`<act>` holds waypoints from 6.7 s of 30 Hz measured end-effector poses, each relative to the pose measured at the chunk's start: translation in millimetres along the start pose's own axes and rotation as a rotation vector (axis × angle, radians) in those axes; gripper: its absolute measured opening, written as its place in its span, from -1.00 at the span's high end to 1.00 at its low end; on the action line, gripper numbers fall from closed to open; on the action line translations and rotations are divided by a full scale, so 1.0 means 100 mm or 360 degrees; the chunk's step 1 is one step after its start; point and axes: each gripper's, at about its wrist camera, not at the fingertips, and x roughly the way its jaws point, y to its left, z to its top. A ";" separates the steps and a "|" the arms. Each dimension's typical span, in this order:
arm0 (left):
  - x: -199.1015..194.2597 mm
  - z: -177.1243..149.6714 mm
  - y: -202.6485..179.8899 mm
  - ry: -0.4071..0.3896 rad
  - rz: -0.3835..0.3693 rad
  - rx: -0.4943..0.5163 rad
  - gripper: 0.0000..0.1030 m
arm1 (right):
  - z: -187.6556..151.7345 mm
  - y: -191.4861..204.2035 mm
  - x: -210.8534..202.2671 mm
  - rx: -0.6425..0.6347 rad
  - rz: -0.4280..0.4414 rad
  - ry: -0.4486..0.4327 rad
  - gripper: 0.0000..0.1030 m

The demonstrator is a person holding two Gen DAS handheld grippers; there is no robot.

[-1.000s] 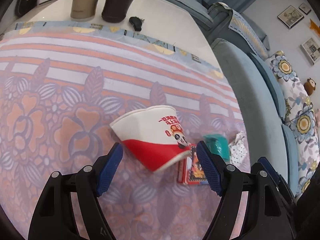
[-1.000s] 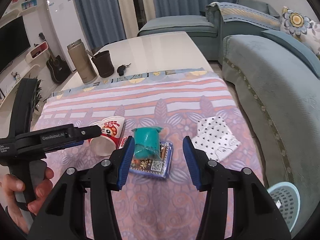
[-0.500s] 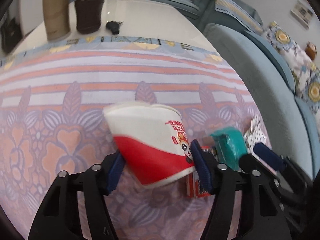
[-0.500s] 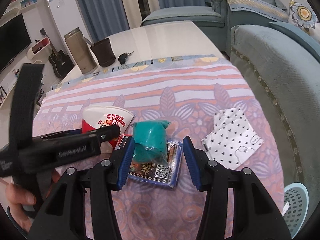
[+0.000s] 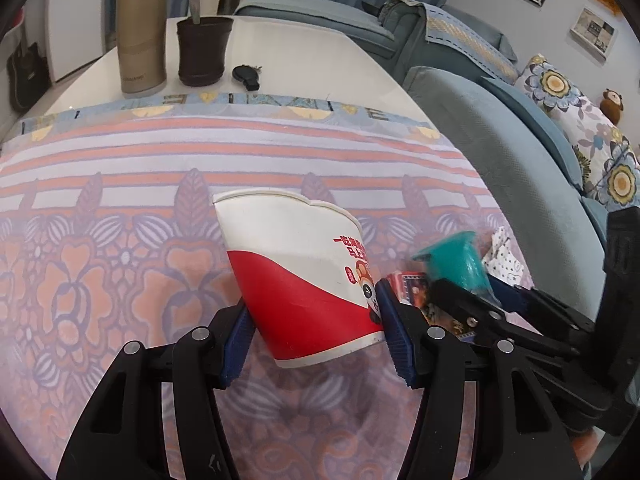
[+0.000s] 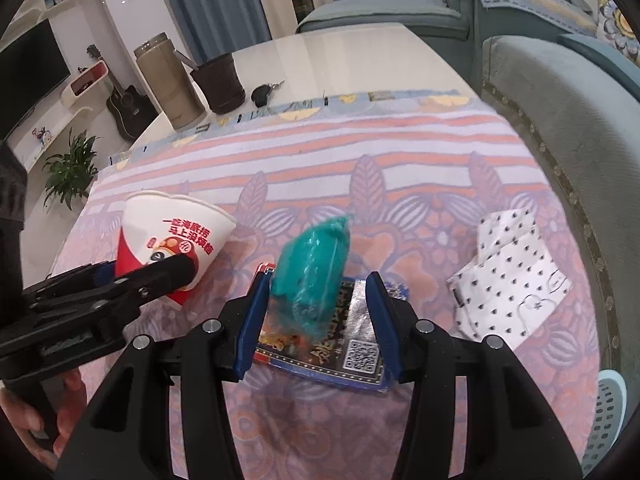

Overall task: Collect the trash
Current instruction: 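Grasp the red-and-white paper cup with the left tool while the right tool grasps the teal bag, then carry both items over the blue basket and open both tools to drop them, then move both open tools back toward the table, then grasp the snack box with the left tool while the right tool grasps the white dotted napkin, then carry both items over the blue basket and open both tools to drop them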

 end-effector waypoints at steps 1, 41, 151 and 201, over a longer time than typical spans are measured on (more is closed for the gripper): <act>-0.02 -0.01 -0.02 -0.0006 -0.0005 0.0005 -0.08 | 0.00 0.00 0.00 -0.0002 0.0011 0.0011 0.40; -0.35 -1.17 -3.69 0.0114 -0.0719 0.0841 -0.09 | -1.84 -2.65 -2.57 0.0887 -0.0610 -0.0170 0.42; 0.32 -0.36 -0.85 0.0000 0.0036 0.0376 -0.18 | 0.02 -0.91 -0.01 0.0219 -0.0208 -0.0038 0.64; -0.15 -1.62 -4.05 0.0201 -0.0686 0.0987 -0.14 | -2.31 -3.15 -2.30 0.1115 -0.0614 0.0031 0.91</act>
